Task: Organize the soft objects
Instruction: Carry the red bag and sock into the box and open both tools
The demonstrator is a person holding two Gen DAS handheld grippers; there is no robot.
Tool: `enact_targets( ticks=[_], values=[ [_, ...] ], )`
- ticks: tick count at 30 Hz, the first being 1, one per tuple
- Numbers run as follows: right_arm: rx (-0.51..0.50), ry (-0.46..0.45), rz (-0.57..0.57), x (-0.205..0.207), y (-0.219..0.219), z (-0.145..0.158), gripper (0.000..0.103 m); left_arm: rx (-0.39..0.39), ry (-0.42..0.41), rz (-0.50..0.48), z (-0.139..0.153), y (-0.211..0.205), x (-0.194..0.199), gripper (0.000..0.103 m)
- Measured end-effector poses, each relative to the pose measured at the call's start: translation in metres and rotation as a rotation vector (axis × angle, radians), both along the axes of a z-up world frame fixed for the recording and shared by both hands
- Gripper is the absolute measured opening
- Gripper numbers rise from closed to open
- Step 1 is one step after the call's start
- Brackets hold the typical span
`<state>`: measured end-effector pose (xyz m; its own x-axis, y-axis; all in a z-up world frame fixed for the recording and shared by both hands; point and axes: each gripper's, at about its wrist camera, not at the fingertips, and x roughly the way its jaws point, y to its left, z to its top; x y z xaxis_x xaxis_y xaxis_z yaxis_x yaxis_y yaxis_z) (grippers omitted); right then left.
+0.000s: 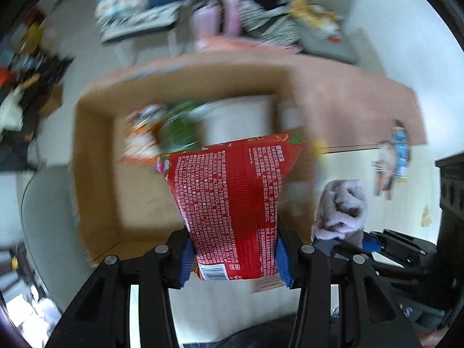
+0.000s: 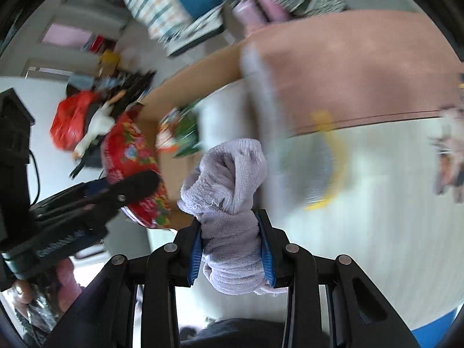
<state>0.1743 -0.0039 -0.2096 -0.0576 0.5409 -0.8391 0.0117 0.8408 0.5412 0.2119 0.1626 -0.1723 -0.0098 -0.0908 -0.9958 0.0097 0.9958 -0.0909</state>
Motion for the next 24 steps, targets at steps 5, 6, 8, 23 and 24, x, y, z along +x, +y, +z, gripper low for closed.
enact_targets(
  ticks=[5, 6, 8, 23, 24],
  values=[
    [-0.053, 0.038, 0.113, 0.003, 0.085, -0.032, 0.036, -0.012, 0.139, 0.087, -0.053, 0.074, 0.009, 0.043],
    [-0.070, 0.044, 0.130, 0.005, 0.096, -0.039, 0.036, -0.011, 0.152, 0.089, -0.061, 0.080, 0.011, 0.043],
    [-0.111, 0.048, 0.155, 0.008, 0.113, -0.055, 0.036, -0.025, 0.188, 0.076, -0.078, 0.089, 0.016, 0.043],
    [-0.295, 0.053, 0.214, 0.043, 0.146, -0.103, 0.078, -0.131, 0.392, 0.072, -0.142, 0.098, 0.018, 0.056],
    [-0.301, 0.044, 0.212, 0.042, 0.143, -0.101, 0.088, -0.123, 0.380, 0.074, -0.138, 0.098, 0.018, 0.064]
  ],
)
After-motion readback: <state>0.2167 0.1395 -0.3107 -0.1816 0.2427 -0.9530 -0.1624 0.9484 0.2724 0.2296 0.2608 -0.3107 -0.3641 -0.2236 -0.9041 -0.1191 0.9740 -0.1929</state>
